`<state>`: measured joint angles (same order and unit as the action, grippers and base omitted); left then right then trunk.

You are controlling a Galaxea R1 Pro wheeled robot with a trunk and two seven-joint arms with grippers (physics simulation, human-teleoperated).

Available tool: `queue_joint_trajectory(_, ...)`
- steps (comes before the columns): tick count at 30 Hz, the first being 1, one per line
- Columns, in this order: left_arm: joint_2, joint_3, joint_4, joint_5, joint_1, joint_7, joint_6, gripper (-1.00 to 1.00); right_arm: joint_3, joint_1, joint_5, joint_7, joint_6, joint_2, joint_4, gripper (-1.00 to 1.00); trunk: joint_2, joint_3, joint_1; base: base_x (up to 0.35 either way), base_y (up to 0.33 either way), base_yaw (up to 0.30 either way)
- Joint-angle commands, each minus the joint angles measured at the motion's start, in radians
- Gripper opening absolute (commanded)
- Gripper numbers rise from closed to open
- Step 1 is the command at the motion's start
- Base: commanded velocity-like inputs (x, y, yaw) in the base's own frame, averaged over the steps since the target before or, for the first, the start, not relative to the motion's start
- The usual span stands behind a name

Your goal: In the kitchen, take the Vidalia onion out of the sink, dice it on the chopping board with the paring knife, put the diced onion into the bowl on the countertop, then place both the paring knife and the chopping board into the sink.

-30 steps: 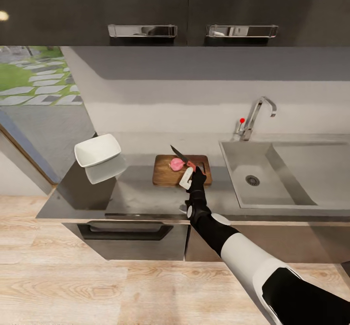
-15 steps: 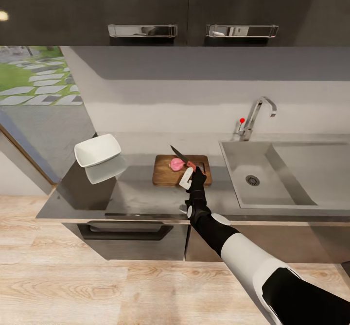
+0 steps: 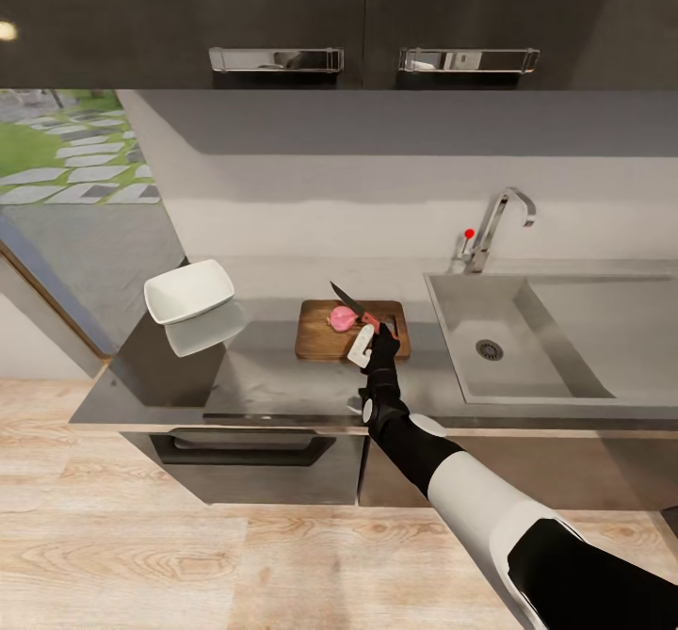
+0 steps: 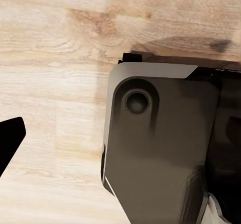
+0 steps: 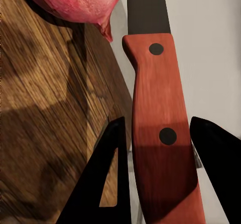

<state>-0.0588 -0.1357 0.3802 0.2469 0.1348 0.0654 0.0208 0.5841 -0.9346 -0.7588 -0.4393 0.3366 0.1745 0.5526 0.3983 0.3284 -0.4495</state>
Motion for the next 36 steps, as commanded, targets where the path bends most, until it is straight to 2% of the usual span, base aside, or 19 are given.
queue_joint_trajectory(1, -0.001, -0.009, 0.002, 0.009, 0.000, 0.007, 0.002, 1.00, 0.003, -0.001, -0.007, -0.002, 0.009, 0.000, -0.001, -1.00, 0.002, 0.002, -0.001, 0.000, 0.000, 0.000)
queue_joint_trajectory(36, -0.001, -0.009, 0.002, 0.009, 0.000, 0.007, 0.002, 1.00, 0.003, -0.001, -0.007, -0.001, 0.009, 0.000, -0.014, -1.00, 0.002, 0.002, -0.001, 0.001, 0.002, 0.000)
